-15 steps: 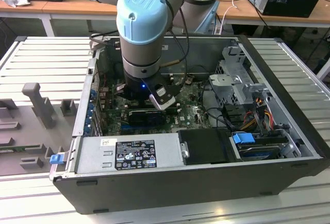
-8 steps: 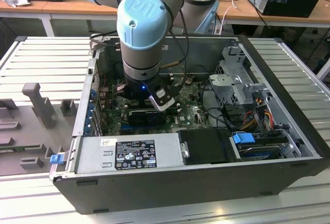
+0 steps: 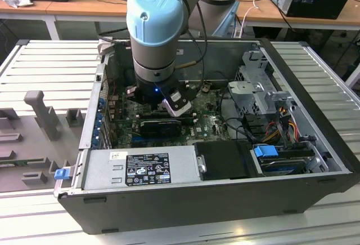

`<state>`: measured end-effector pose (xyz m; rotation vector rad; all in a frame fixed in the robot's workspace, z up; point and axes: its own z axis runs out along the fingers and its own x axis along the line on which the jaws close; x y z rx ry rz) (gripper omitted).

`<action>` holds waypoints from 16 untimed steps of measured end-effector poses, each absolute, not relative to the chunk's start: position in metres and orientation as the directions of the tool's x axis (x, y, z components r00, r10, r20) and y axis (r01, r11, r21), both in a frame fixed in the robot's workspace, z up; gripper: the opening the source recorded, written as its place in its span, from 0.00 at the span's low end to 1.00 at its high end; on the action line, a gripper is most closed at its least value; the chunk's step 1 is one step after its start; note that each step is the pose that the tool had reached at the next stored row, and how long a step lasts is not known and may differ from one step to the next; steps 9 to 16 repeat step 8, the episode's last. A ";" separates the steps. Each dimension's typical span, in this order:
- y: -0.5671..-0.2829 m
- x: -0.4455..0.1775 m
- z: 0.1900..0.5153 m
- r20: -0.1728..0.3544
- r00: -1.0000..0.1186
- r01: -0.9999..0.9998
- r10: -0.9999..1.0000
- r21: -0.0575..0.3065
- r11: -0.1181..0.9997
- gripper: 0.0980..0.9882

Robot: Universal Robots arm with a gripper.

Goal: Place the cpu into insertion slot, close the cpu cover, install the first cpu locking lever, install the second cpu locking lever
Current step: 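Install the second cpu locking lever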

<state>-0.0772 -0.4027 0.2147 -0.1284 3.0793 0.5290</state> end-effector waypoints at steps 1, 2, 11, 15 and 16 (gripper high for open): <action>-0.403 -0.077 0.219 -0.028 -0.997 -0.083 -0.078 0.332 0.939 0.01; -0.403 -0.077 0.226 -0.028 -0.997 -0.083 -0.078 0.332 0.939 0.01; -0.403 -0.077 0.238 -0.028 -0.997 -0.083 -0.078 0.331 0.940 0.01; -0.403 -0.077 0.238 -0.028 -0.997 -0.083 -0.078 0.331 0.940 0.01; -0.403 -0.077 0.238 -0.028 -0.997 -0.083 -0.078 0.331 0.940 0.01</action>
